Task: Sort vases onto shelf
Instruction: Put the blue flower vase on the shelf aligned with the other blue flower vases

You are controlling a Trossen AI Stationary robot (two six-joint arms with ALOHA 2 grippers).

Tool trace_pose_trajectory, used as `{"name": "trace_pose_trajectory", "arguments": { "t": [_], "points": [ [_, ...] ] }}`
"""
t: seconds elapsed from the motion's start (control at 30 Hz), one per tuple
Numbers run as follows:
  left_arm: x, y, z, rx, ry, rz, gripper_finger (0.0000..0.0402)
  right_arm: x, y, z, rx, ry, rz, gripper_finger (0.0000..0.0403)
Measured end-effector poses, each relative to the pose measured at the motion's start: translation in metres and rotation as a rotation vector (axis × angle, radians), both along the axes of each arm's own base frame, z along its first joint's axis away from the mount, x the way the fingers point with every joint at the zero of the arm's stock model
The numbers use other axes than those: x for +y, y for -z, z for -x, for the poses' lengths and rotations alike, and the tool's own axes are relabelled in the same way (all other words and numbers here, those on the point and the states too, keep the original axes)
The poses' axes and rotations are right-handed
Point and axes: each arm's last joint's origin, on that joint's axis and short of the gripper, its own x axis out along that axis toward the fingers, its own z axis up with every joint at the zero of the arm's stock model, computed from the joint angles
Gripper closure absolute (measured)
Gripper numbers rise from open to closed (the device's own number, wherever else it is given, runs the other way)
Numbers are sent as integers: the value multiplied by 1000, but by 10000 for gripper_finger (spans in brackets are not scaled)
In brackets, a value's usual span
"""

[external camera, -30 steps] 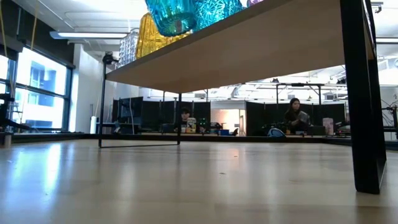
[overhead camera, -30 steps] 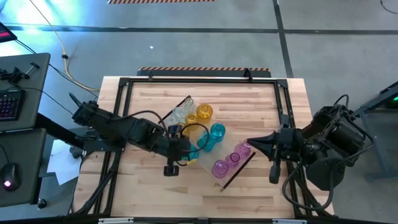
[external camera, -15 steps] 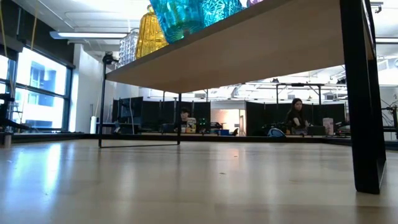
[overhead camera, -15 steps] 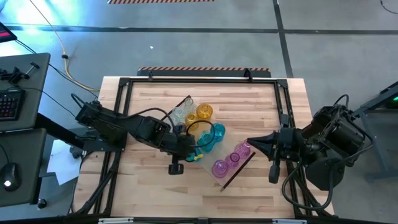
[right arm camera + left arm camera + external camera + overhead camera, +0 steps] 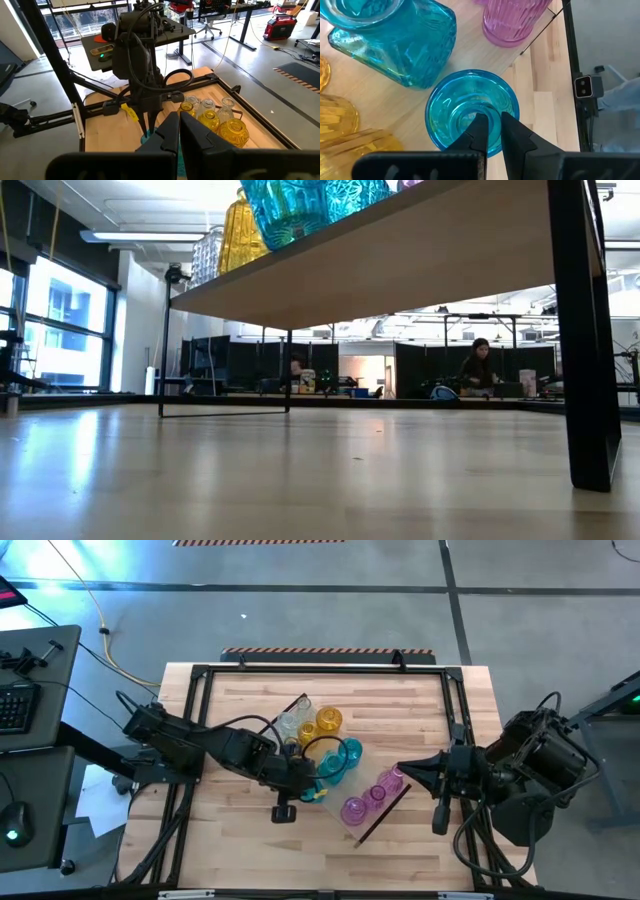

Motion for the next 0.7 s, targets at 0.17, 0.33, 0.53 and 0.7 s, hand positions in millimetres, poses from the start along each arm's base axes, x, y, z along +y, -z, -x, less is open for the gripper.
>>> {"name": "trace_pose_trajectory", "arguments": {
  "t": [0.17,0.33,0.53,0.7],
  "points": [
    [1,-1,-4,-28,-9,8,378,0,0,0,0,0,0,403],
    [3,0,-6,-40,-26,-7,374,0,0,0,0,-2,-1,403],
    [5,0,-7,-40,-23,-1,376,2,0,2,-1,-9,-3,403],
    [5,0,-7,-37,-15,10,359,2,0,2,-2,-10,-5,403]
  ]
}}
